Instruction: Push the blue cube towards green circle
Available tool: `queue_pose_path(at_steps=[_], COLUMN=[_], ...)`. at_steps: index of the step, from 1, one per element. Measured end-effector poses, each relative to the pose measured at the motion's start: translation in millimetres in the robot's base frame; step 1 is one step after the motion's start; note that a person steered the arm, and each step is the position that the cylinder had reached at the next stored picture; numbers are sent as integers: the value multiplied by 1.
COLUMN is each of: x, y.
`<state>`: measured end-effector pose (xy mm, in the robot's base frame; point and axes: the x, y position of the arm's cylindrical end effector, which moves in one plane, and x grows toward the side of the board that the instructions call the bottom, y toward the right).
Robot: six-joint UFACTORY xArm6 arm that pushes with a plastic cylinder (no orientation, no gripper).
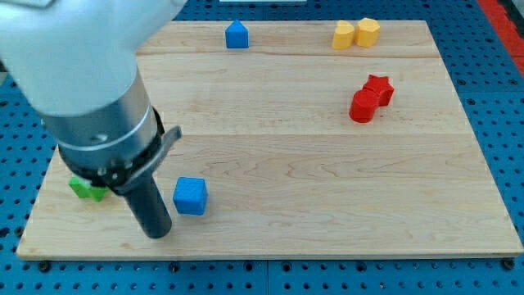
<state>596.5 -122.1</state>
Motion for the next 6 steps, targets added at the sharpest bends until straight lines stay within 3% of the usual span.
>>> queue_pose_path(at_steps=[1, 2, 5, 6], x=[-39, -110, -256, -273], y=[41, 52, 24, 18])
